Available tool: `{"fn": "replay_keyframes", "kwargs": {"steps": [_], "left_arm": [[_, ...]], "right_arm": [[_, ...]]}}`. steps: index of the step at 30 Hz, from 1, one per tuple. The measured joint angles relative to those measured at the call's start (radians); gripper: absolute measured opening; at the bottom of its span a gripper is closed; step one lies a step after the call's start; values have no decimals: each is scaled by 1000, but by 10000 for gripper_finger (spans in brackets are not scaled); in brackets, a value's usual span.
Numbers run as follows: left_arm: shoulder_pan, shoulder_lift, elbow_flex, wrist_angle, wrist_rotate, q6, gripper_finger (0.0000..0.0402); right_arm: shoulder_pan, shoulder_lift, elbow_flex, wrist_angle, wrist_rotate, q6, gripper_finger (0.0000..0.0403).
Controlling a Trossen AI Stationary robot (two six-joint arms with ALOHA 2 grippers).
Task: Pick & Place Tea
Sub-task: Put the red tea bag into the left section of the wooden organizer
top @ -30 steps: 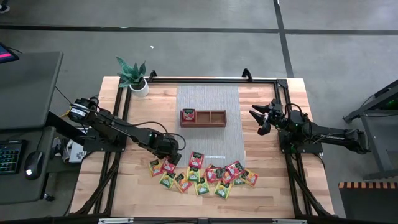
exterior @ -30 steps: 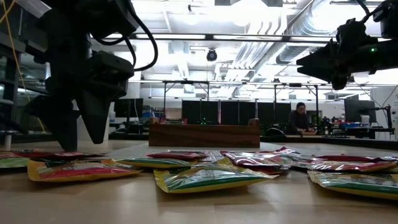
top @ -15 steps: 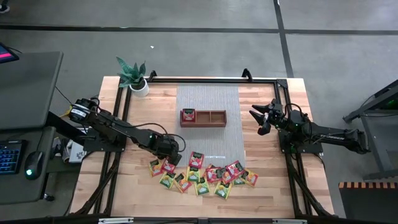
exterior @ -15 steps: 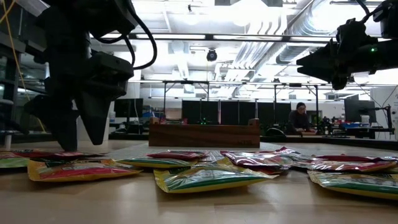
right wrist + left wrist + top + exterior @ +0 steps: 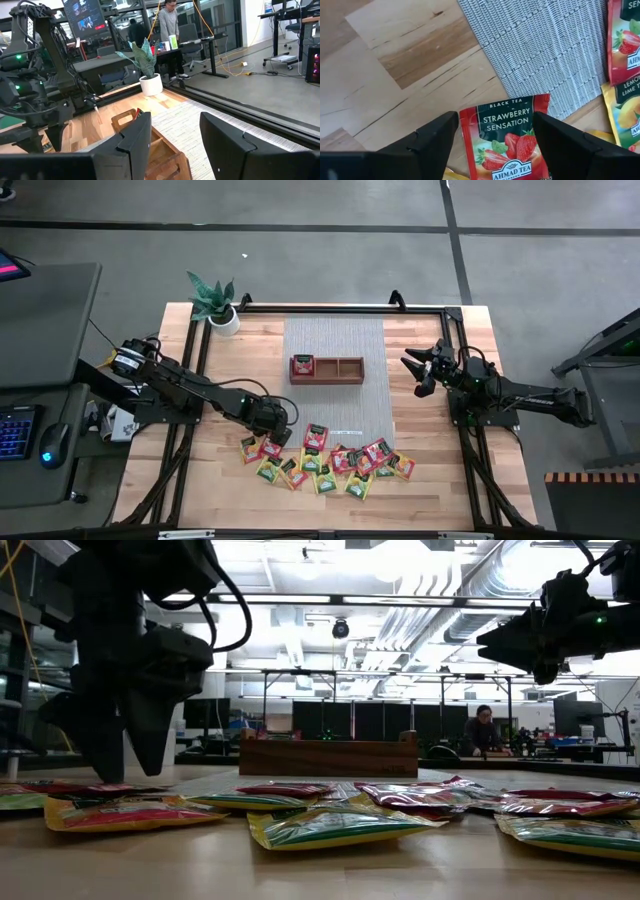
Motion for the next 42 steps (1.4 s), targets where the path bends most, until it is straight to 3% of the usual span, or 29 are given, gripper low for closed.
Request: {"fn": "replay_keyframes", "kwargs": {"steps": [14,25,42], "left_arm": [[0,7,0,-23,-13,19,149],[0,16,0,-23,-43,20,8],[-1,-54,6,-97,-108,76,0]], "right_arm": [[0,0,0,0,0,0,165],[0,0,0,0,0,0,165],[0,0,0,0,0,0,165]]}}
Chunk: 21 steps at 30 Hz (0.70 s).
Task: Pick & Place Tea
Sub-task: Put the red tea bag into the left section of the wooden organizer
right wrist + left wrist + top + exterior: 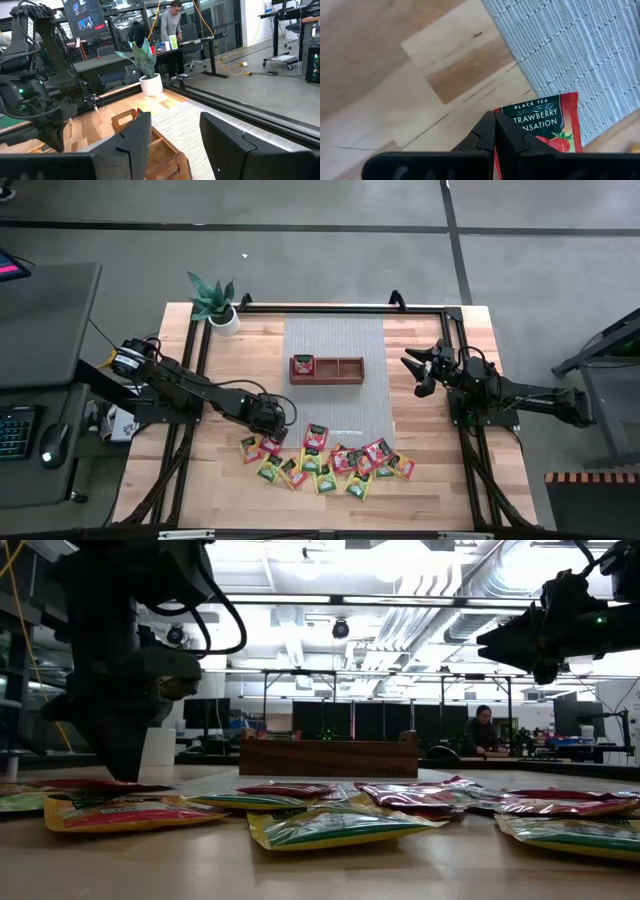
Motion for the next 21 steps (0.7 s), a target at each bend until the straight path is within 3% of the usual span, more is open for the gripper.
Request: {"fn": "replay_keyframes", "kwargs": {"steps": [8,21], "left_arm": [[1,-71,-5,-31,-39,6,0],[1,-309,2,-40,-197,55,0]], "right_arm": [[0,0,0,0,0,0,165],[0,0,0,0,0,0,165]]}}
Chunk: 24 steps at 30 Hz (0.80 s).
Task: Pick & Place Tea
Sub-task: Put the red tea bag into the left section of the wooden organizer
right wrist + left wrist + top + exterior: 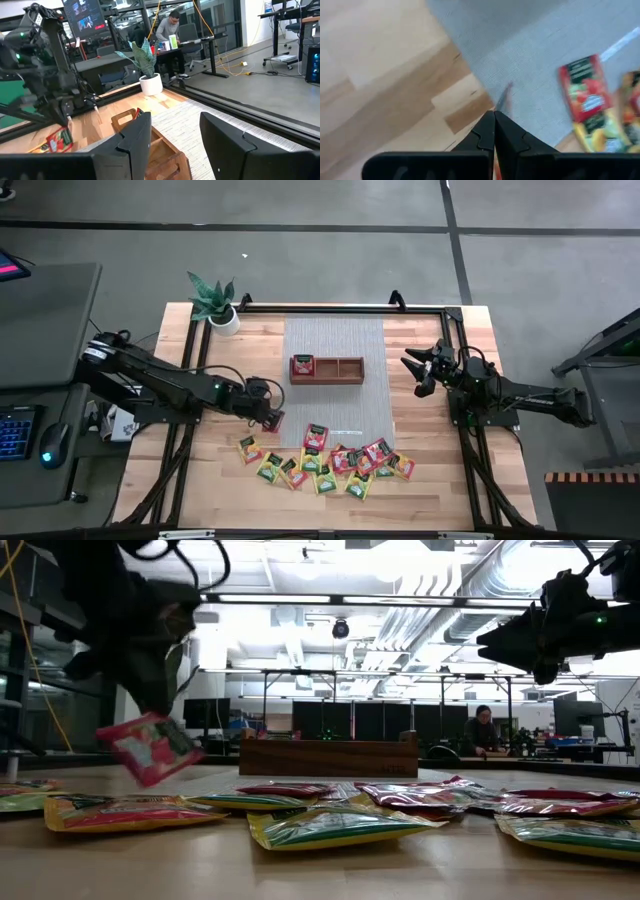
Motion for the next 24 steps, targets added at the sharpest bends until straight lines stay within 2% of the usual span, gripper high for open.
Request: {"fn": "replay_keyframes", "kwargs": {"steps": [5,16,24], "left_arm": [[0,-40,18,12,-76,89,0],[35,-43,115,53,-232,388,0],[145,-43,117,201,-246,585,0]], "right_arm": [[0,0,0,1,0,0,165],[0,0,0,0,0,0,165],[0,0,0,0,0,0,165]]}}
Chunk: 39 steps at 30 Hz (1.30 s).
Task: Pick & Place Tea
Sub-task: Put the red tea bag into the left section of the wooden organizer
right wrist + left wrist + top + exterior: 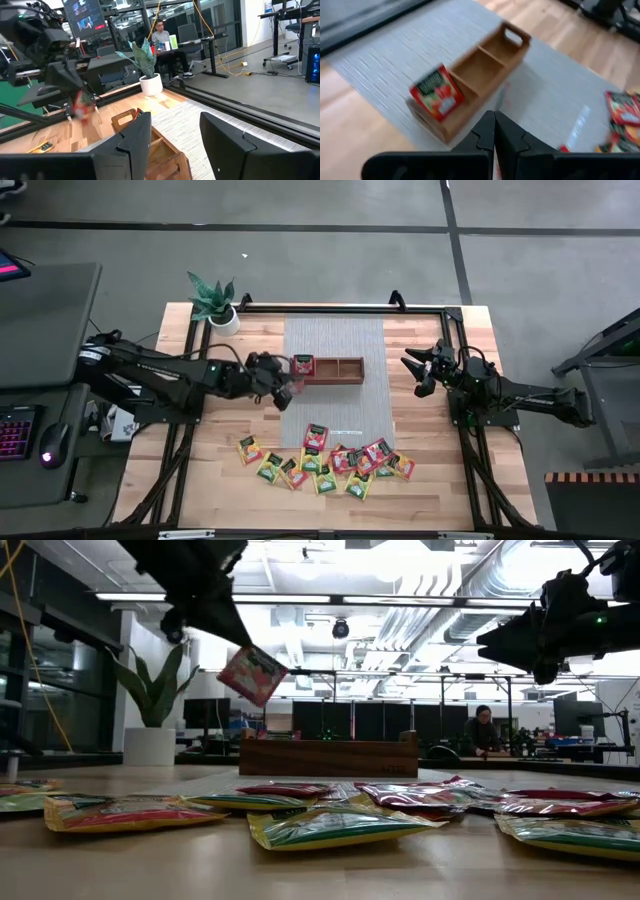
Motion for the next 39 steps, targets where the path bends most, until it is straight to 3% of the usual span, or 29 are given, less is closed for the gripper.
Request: {"fn": "replay_keyframes", "kwargs": {"steps": [8,22,32,39], "left_arm": [[114,28,-21,179,51,137,0],[266,161,-101,465,174,224,0],[288,195,-163,512,167,204,0],[289,195,-213,512,104,167,0]], "right_arm": [[0,0,0,0,0,0,165],[0,0,0,-1,0,0,165],[0,0,0,0,0,0,165],[0,0,0,0,0,0,165]]}}
